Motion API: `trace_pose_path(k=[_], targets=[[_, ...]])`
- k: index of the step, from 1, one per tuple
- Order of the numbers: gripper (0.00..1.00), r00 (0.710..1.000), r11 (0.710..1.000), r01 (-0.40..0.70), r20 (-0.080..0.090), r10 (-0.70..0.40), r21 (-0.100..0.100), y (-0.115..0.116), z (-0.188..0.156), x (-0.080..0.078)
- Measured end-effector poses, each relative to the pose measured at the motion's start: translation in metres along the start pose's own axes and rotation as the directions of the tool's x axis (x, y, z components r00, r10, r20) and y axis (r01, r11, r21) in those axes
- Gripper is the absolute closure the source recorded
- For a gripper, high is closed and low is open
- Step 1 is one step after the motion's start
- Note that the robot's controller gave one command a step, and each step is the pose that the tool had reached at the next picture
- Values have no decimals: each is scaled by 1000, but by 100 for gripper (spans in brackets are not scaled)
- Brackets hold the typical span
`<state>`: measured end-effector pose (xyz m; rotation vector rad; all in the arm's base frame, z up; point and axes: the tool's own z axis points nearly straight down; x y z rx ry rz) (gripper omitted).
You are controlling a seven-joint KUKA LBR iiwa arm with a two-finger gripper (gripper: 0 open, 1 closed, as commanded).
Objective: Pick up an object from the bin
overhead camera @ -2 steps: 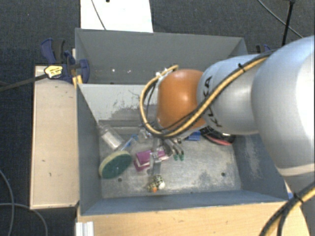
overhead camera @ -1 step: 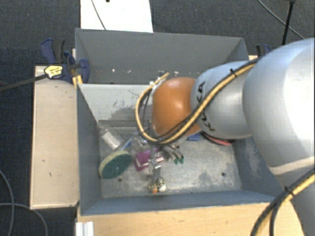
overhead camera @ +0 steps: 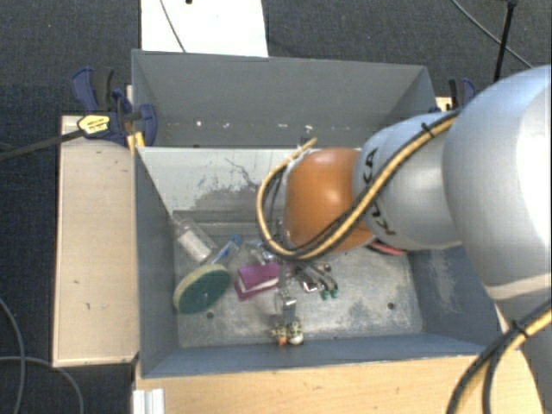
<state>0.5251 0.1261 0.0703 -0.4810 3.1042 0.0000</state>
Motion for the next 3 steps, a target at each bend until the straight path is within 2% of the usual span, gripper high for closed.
trace_pose_path(k=[1, 2, 3], targets=[[100, 1000, 1000, -1, 4, 1, -2, 2, -1, -2], [100, 1000, 1000, -8, 7, 8, 0, 2, -57, -3], [100, 1000, 1000, -16, 8, 16, 0, 1, -127, -6]])
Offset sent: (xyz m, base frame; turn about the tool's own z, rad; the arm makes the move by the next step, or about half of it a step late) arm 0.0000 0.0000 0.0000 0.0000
